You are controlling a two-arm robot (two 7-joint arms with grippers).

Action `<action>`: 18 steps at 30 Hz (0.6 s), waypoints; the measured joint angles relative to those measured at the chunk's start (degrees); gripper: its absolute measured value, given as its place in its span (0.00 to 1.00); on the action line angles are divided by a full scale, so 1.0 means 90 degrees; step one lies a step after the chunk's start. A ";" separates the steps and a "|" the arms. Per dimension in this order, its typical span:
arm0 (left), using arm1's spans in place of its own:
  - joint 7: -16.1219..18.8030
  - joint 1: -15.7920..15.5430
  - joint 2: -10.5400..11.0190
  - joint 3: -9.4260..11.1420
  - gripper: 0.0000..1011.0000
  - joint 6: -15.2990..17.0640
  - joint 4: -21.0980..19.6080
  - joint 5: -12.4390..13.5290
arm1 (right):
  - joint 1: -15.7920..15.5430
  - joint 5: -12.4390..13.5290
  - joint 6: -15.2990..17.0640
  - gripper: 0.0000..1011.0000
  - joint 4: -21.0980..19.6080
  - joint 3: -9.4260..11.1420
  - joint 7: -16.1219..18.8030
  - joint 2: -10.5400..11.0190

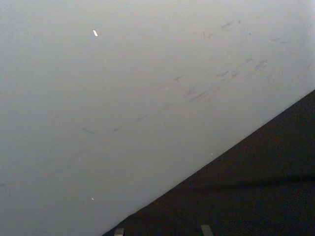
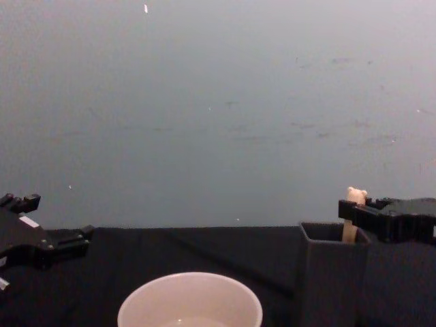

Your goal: Pick up the stirring spoon with one hand, stir inside the cup, then place it back in its original position.

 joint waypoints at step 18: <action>0.0000 0.0000 0.0000 0.0000 0.99 0.0000 0.0000 0.0000 | 0.0000 0.0000 0.0000 0.21 0.0000 0.0000 -0.0001 0.0000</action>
